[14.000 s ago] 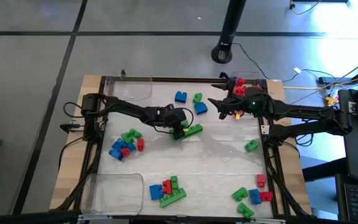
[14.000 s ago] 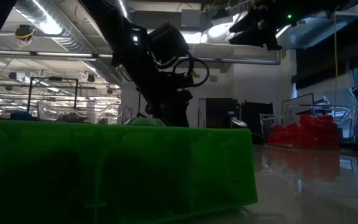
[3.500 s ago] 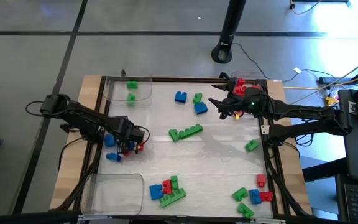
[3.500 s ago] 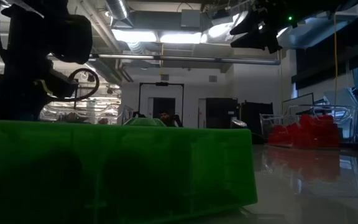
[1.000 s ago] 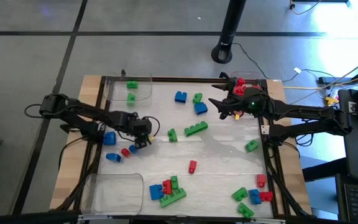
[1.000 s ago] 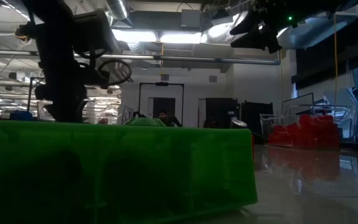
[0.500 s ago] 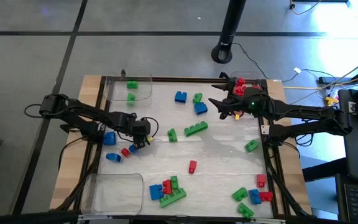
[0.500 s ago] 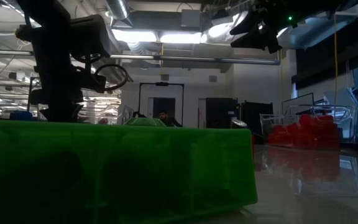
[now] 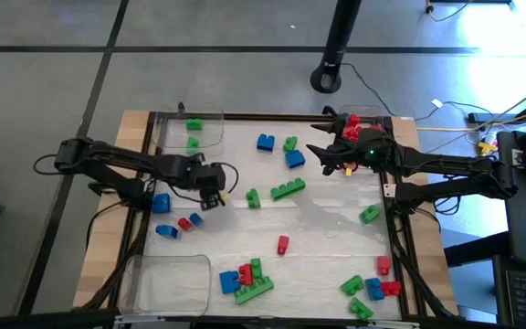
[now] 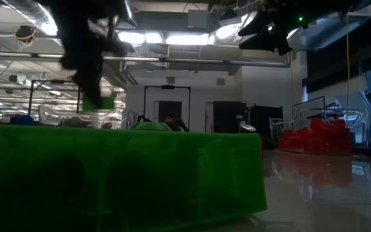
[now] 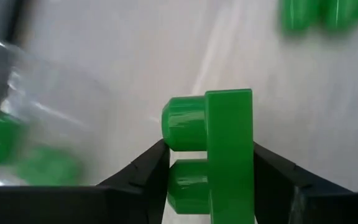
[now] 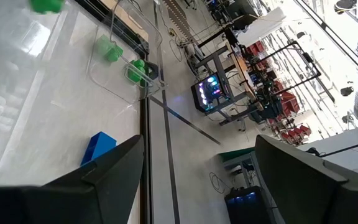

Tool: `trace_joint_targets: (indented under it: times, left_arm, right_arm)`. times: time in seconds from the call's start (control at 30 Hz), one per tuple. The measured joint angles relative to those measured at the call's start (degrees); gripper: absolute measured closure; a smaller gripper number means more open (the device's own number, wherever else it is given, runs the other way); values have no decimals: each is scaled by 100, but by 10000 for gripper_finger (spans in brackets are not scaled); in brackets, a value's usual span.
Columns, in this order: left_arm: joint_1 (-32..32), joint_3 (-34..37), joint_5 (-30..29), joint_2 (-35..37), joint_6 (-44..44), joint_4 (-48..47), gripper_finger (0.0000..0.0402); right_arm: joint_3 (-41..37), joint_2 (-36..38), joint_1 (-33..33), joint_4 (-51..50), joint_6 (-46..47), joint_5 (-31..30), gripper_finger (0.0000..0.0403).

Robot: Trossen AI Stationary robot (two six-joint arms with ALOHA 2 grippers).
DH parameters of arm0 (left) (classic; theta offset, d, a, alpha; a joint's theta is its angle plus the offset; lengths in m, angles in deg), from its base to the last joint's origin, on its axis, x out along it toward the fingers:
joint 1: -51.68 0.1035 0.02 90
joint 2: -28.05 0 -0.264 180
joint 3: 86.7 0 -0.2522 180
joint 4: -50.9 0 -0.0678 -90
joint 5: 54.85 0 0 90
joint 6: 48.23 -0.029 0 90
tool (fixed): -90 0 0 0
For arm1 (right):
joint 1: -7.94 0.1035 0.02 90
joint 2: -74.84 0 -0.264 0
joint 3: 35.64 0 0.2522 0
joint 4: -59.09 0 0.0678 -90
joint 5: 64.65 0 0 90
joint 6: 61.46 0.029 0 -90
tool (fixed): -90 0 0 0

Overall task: Sort blocks
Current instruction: Put the green game piece into the left transparent bin

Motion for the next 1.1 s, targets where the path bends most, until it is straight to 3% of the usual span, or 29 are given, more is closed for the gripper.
trace_joint_targets:
  times: [0.17, 0.3, 0.47, 0.73, 1.1]
  left_arm:
    - [321, -558, -755, 573, -472, 54, 232]
    - [917, -700, -1007, 1041, -805, 205, 231]
    - [1869, -700, -1040, 1361, -1151, 358, 232]
    - [2991, -700, -1034, 1229, -1393, 445, 216]
    - [3496, -700, -720, 1166, -1121, 494, 159]
  right_arm:
    - [0, 0, 1, 0, 1, 0, 94]
    - [0, 0, 2, 0, 0, 0, 94]
    - [0, 0, 1, -1, -1, 0, 94]
    - [0, 0, 0, 0, -16, 0, 94]
    - [0, 0, 0, 1, -18, 0, 94]
